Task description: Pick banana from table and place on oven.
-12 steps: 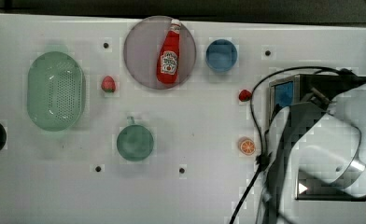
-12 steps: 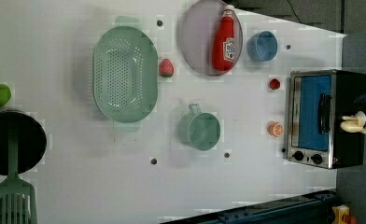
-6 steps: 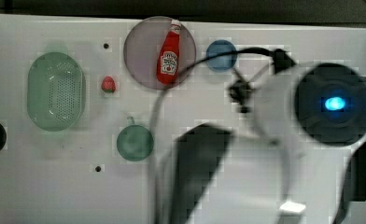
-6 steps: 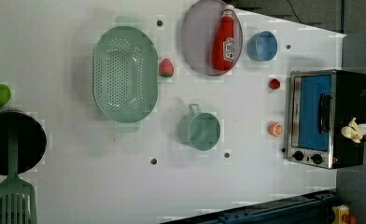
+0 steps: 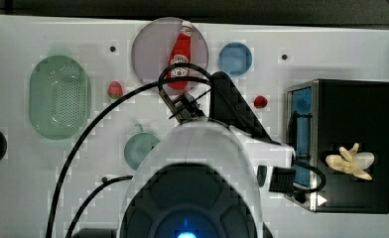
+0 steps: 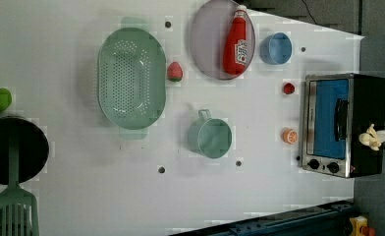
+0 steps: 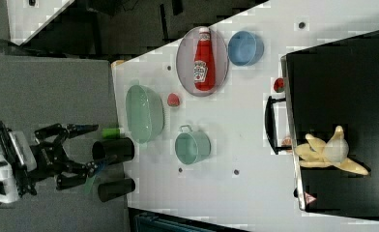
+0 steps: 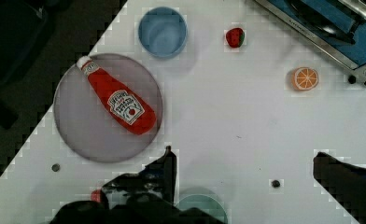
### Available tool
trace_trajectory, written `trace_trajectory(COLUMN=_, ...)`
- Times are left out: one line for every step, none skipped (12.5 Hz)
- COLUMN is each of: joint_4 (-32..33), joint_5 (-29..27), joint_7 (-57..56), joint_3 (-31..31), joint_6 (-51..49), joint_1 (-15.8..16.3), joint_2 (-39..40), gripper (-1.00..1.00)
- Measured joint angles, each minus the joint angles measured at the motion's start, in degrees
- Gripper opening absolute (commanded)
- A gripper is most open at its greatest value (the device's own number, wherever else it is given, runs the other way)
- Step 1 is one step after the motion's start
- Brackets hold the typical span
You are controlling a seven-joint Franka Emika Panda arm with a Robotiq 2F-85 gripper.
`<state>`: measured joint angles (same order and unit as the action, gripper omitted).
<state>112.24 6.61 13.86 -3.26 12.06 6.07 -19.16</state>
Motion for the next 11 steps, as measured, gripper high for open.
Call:
trace_trajectory(joint_4=1.5, joint_5=-0.2, joint_7=0.0, joint_3=-0.4, joint_6=0.0, joint_1=0.1, joint_2=-1.0, gripper=1.00)
trace_trajectory(joint_4=3.0, joint_5=-1.2, joint_7=0.0, joint_3=-0.9, joint_6=-0.1, joint_1=0.0, joint_2=-1.6, gripper=1.00)
trace_trajectory(joint_4=3.6, joint_5=-2.5, joint_7=0.0, joint_3=-1.0, joint_6=-0.9, joint_1=-0.4, joint_2=-1.7, gripper=1.00)
trace_trajectory(joint_4=4.3, joint_5=-2.2, joint_7=0.0, joint_3=-1.3, joint_6=-1.0, joint_1=-0.5, joint_2=-1.9, gripper=1.00)
trace_trajectory(joint_4=5.1, joint_5=-1.9, joint_7=-0.1, joint_3=-1.9, joint_6=-1.5, joint_1=-0.5, joint_2=-2.5, gripper=1.00)
trace_trajectory(joint_4=5.3, joint_5=-2.6, joint_7=-0.1, joint_3=-2.4, joint_6=-1.6, joint_1=-0.8, joint_2=-2.6, gripper=1.00)
trace_trajectory(joint_4=5.3, joint_5=-3.1, joint_7=-0.1, joint_3=-2.5, joint_6=-1.5, joint_1=-1.5, joint_2=-2.6, gripper=1.00)
trace_trajectory(joint_4=5.6, joint_5=-3.0, joint_7=0.0, joint_3=-2.8, joint_6=-1.1, joint_1=-2.1, joint_2=-2.7, gripper=1.00)
trace_trajectory(joint_4=6.2, joint_5=-2.2, joint_7=0.0, joint_3=-3.2, joint_6=-1.3, joint_1=-2.4, joint_2=-2.8, gripper=1.00)
trace_trajectory(joint_4=6.4, joint_5=-1.7, joint_7=-0.1, joint_3=-3.9, joint_6=-1.3, joint_1=-2.2, joint_2=-2.9, gripper=1.00)
trace_trajectory(joint_4=6.5, joint_5=-1.9, joint_7=-0.2, joint_3=-3.7, joint_6=-1.1, joint_1=-2.3, joint_2=-2.9, gripper=1.00)
